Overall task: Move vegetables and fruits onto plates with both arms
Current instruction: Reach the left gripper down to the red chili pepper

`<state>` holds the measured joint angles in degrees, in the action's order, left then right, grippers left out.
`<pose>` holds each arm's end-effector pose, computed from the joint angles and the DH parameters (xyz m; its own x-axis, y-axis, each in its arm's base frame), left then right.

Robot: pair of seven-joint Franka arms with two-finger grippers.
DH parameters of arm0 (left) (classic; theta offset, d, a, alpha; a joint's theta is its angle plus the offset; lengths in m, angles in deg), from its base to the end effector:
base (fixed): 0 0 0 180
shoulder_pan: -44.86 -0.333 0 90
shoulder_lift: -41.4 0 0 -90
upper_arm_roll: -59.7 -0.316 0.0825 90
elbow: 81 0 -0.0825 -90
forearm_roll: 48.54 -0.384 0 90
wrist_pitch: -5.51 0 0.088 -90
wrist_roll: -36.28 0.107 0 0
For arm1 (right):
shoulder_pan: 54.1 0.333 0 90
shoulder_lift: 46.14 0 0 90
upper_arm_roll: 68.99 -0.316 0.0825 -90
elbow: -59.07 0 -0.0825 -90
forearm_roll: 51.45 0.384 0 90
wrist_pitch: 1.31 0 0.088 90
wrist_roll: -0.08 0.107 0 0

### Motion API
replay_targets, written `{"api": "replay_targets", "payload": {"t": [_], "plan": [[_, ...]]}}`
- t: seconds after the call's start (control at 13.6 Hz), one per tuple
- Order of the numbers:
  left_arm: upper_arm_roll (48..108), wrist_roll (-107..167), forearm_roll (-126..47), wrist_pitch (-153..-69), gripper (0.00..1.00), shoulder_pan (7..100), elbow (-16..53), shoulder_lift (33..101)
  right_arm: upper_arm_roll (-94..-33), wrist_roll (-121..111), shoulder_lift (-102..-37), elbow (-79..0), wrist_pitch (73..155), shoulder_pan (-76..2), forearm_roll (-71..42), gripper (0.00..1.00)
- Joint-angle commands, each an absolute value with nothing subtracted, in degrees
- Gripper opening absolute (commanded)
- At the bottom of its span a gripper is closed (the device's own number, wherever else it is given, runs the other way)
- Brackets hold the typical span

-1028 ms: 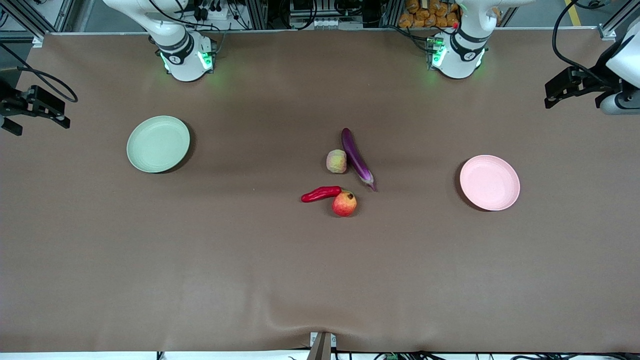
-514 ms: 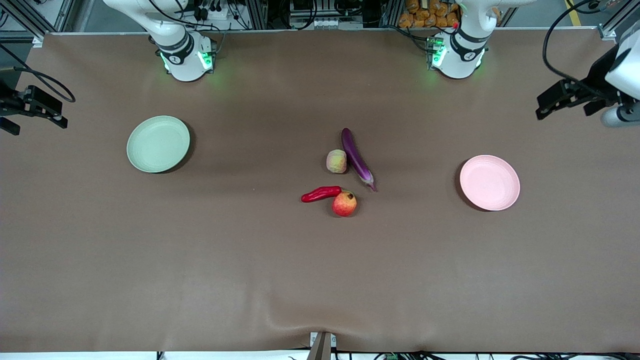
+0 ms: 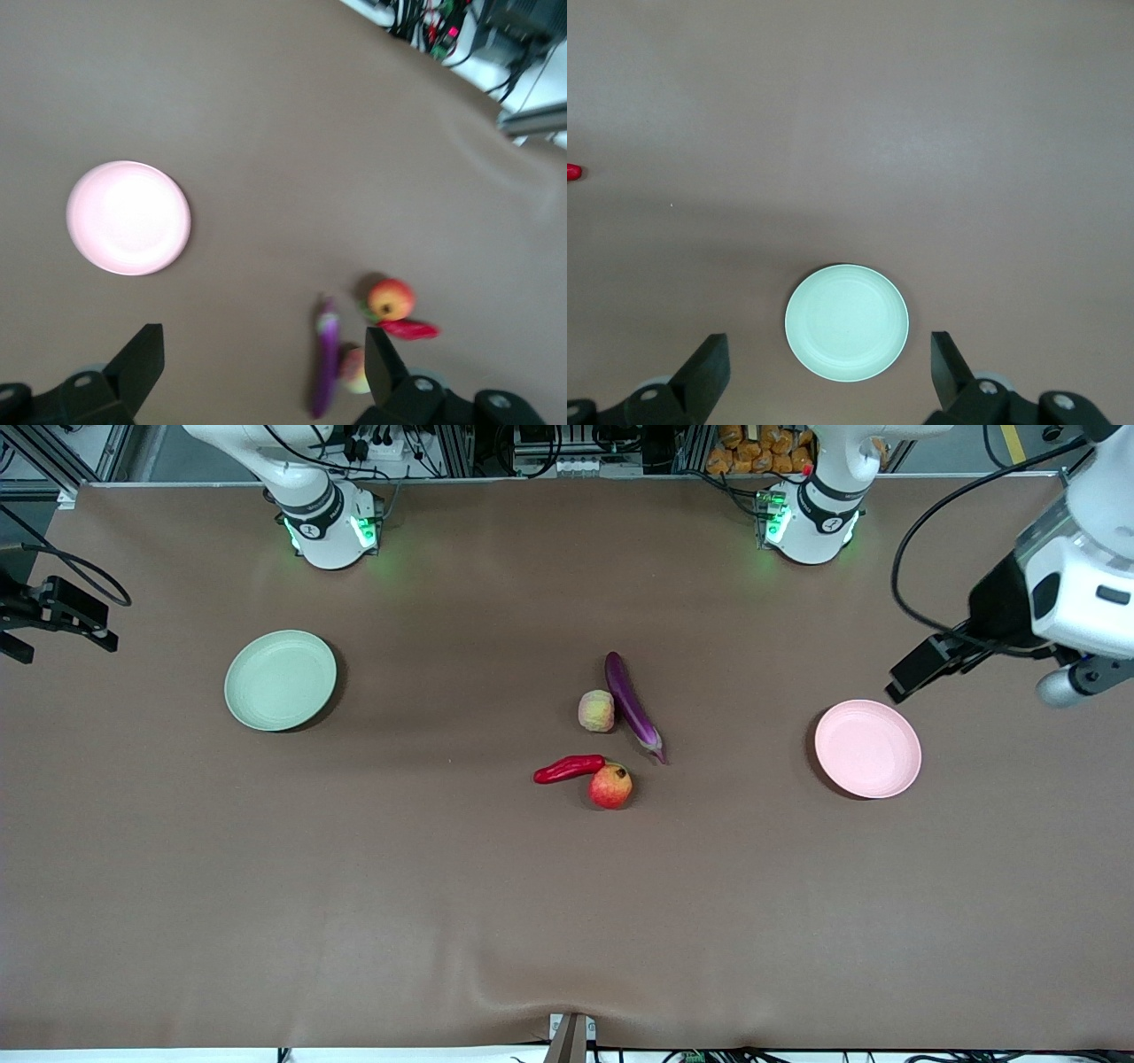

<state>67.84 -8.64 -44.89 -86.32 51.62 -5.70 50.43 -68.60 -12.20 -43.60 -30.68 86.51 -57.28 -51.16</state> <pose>0.5858 -0.1541 0.6588 0.8636 0.5031 0.0330 0.4930 -0.8563 0.1537 0.5361 -0.0330 0.6474 0.9884 0.1516 0.0115 0.1517 -0.9884 -0.0030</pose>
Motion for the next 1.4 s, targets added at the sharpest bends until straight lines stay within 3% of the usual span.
{"api": "replay_targets", "payload": {"t": [0.0, 0.44, 0.81, 0.95, 1.32], "plan": [[67.52, -21.92, -43.89, -88.79, 1.0, 55.91, -8.14, 54.3, -69.35, -12.05, -43.24, -30.4, 85.79, -59.2, -50.05, 1.0], [66.91, -49.29, -44.32, -98.45, 1.0, 69.09, -8.14, 66.51, -69.35, -12.05, -43.33, -30.4, 85.61, -59.37, -50.04, 1.0], [63.41, -77.32, -45.63, -115.15, 1.0, 79.11, -8.23, 77.06, -69.35, -12.05, -43.33, -30.4, 85.61, -59.37, -50.04, 1.0], [59.81, -83.74, -45.56, -117.35, 1.0, 83.6, -8.23, 79.88, -69.35, -12.05, -43.42, -30.49, 85.61, -59.37, -50.04, 1.0], [59.09, -95.98, -45.73, -119.65, 1.0, 87.83, -8.14, 85.07, -69.35, -11.97, -43.42, -30.58, 85.61, -59.46, -50.04, 1.0]]}}
